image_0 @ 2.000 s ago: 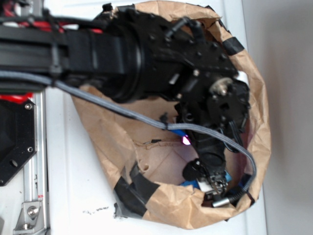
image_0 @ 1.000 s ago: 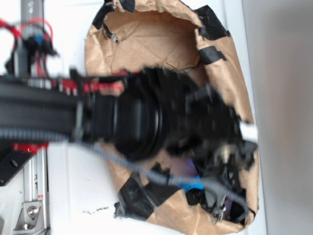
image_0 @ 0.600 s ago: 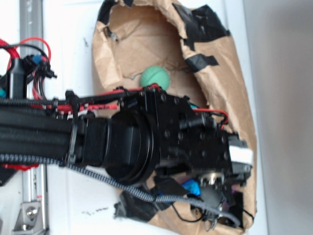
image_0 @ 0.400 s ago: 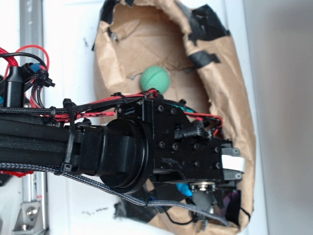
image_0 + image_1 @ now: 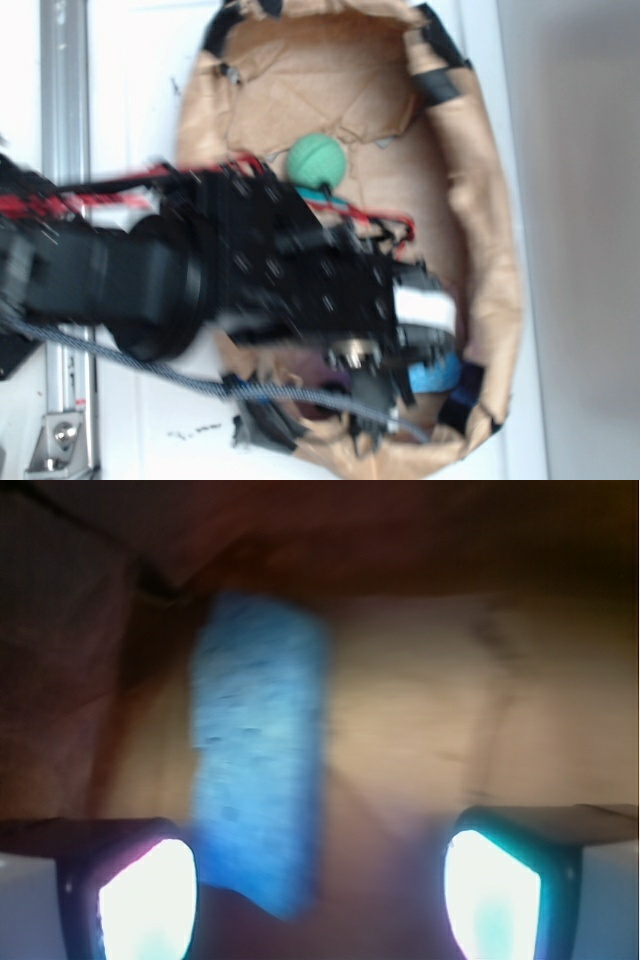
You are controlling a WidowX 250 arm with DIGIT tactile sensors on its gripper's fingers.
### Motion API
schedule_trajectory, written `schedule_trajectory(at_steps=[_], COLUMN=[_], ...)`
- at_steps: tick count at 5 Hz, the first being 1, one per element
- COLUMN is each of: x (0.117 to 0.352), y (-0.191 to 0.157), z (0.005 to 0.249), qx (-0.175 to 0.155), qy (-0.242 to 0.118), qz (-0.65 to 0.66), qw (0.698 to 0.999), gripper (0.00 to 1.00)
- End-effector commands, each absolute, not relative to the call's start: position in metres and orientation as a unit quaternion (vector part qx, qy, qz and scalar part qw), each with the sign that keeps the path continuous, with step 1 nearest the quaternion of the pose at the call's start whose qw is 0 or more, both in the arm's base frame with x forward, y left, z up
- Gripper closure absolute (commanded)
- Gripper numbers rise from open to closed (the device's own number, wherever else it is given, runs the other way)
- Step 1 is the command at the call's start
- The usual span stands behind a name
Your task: Grab the blue sponge.
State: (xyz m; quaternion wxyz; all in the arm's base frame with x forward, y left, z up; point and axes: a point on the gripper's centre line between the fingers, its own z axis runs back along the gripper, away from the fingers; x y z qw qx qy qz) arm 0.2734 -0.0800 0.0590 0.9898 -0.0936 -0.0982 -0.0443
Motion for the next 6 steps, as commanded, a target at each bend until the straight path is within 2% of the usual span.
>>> schedule_trajectory(at_steps=[1, 2, 3, 6], x=[0.282, 0.286, 0.286, 0.294], y=[-0.05, -0.048, -0.053, -0.09], z=[0.079, 0.079, 0.081, 0.072], qx=[-0.104, -0.092, -0.098, -0.14], qy=[-0.137, -0.137, -0.134, -0.134], qz=[-0.01, -0.02, -0.028, -0.056], qw=[0.985, 0.986, 0.986, 0.979], gripper=[1.0, 1.0, 0.0, 0.0])
